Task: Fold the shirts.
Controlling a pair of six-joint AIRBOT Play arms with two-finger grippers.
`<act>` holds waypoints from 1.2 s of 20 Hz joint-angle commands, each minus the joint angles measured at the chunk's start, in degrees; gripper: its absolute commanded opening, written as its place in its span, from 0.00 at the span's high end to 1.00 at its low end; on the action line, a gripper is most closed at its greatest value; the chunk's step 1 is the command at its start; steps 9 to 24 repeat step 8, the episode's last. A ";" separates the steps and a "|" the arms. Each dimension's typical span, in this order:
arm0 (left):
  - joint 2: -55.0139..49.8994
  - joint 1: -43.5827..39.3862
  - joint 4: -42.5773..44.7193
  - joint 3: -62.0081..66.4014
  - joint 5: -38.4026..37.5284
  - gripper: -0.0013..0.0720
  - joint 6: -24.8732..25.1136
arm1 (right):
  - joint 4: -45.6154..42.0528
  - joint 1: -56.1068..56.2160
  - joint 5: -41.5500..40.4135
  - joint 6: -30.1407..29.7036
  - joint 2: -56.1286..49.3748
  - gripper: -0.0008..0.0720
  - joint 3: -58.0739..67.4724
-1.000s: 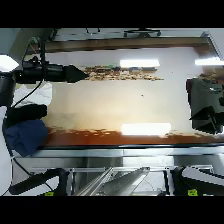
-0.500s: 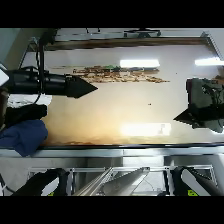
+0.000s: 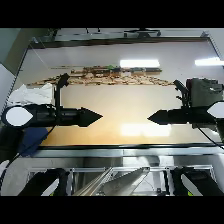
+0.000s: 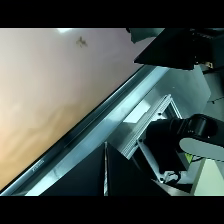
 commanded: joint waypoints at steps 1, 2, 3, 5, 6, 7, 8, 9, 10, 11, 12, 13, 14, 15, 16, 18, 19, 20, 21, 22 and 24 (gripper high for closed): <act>1.51 -0.46 -0.02 -4.04 2.54 0.96 -0.20 | 1.20 2.19 -1.99 0.07 -1.07 0.96 -0.24; 1.51 -0.46 -0.04 -4.55 2.91 0.96 -0.20 | 1.20 2.19 -1.99 0.04 -1.38 0.96 -0.24; 1.51 -0.46 -0.02 -4.92 3.30 0.96 -0.20 | 1.20 2.21 -2.01 0.04 -1.68 0.96 -0.24; 1.51 -0.46 -0.02 -4.92 3.37 0.96 -0.17 | 1.20 2.21 -2.01 0.04 -1.97 0.96 -0.24; 1.51 -0.46 -0.04 -4.92 3.61 0.96 -0.20 | 1.20 2.21 -2.01 0.04 -2.12 0.96 -0.24; 1.51 -0.46 -0.02 -4.92 3.72 0.96 -0.20 | 1.20 2.19 -1.99 0.07 -2.19 0.96 -0.24; 1.51 -0.46 -0.02 -4.92 3.69 0.96 -0.17 | 1.20 2.19 -1.99 0.04 -2.19 0.96 -0.24; 1.51 -0.46 -0.02 -4.92 3.69 0.96 -0.17 | 1.20 2.19 -1.99 0.04 -2.19 0.96 -0.24; 1.51 -0.46 -0.02 -4.92 3.69 0.96 -0.17 | 1.20 2.19 -1.99 0.04 -2.19 0.96 -0.24; 1.51 -0.46 -0.02 -4.92 3.69 0.96 -0.17 | 1.20 2.19 -1.99 0.04 -2.19 0.96 -0.24; 1.51 -0.46 -0.02 -4.92 3.69 0.96 -0.17 | 1.20 2.19 -1.99 0.04 -2.19 0.96 -0.24; 1.51 -0.46 -0.02 -4.92 3.69 0.96 -0.17 | 1.20 2.19 -1.99 0.04 -2.19 0.96 -0.24; 1.51 -0.46 -0.02 -4.92 3.69 0.96 -0.17 | 1.20 2.19 -1.99 0.04 -2.19 0.96 -0.24; 1.51 -0.46 -0.02 -4.92 3.69 0.96 -0.17 | 1.20 2.19 -1.99 0.04 -2.19 0.96 -0.24; 1.51 -0.46 -0.02 -4.92 3.69 0.96 -0.17 | 1.20 2.19 -1.99 0.04 -2.19 0.96 -0.24; 1.51 -0.46 -0.02 -4.92 3.69 0.96 -0.17 | 1.20 2.19 -1.99 0.04 -2.19 0.96 -0.24; 1.51 -0.46 -0.02 -4.92 3.69 0.96 -0.17 | 1.20 2.19 -1.99 0.04 -2.19 0.96 -0.24; 1.51 -0.46 -0.02 -4.92 3.69 0.96 -0.17 | 1.20 2.19 -1.99 0.04 -2.19 0.96 -0.24; 1.51 -0.46 -0.02 -4.92 3.69 0.96 -0.17 | 1.20 2.19 -1.99 0.04 -2.19 0.96 -0.24; 1.51 -0.46 -0.02 -4.92 3.69 0.96 -0.17 | 1.20 2.19 -1.99 0.04 -2.19 0.96 -0.24; 1.51 -0.46 -0.02 -4.92 3.69 0.96 -0.17 | 1.20 2.19 -1.99 0.04 -2.19 0.96 -0.24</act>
